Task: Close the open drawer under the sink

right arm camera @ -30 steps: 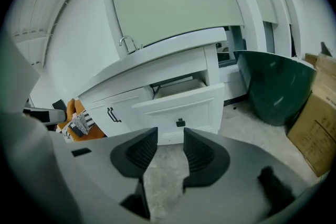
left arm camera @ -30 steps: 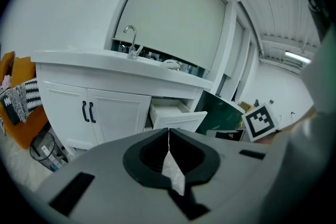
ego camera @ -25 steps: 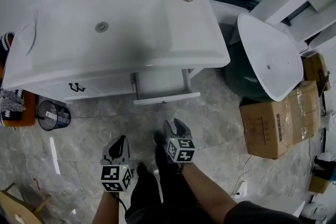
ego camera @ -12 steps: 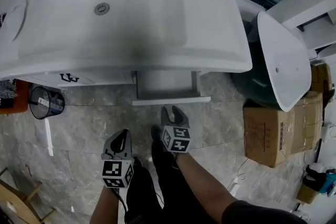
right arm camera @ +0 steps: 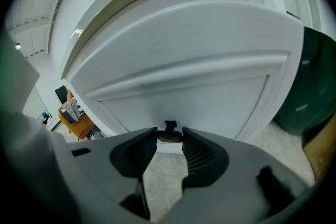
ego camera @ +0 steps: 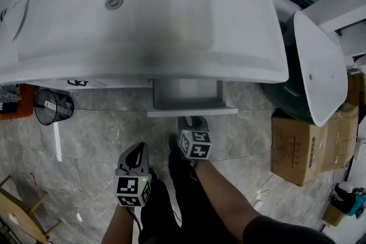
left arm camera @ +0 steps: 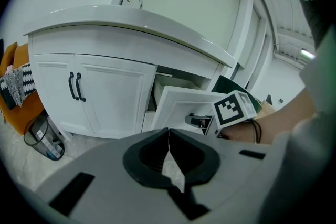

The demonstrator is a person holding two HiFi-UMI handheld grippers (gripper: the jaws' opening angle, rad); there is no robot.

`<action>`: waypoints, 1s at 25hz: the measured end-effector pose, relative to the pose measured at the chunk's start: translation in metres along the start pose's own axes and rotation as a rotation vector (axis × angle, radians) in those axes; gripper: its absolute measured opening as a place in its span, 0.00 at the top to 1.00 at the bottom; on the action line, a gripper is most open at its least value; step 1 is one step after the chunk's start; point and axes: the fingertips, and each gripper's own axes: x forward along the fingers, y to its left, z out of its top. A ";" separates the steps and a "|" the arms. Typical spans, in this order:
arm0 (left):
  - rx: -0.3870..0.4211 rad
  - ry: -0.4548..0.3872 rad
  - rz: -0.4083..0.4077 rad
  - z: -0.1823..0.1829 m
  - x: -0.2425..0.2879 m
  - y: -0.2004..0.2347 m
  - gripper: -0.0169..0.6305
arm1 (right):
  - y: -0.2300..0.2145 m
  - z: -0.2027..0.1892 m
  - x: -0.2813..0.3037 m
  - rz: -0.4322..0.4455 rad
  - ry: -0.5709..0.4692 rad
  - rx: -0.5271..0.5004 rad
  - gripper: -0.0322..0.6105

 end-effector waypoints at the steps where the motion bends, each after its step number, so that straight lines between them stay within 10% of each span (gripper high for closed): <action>1: 0.001 0.003 0.000 0.000 0.001 0.000 0.95 | 0.000 0.001 0.000 -0.002 -0.001 -0.006 0.71; 25: -0.011 -0.011 0.015 0.038 0.041 0.011 0.95 | -0.011 0.068 0.058 0.006 -0.018 0.006 0.71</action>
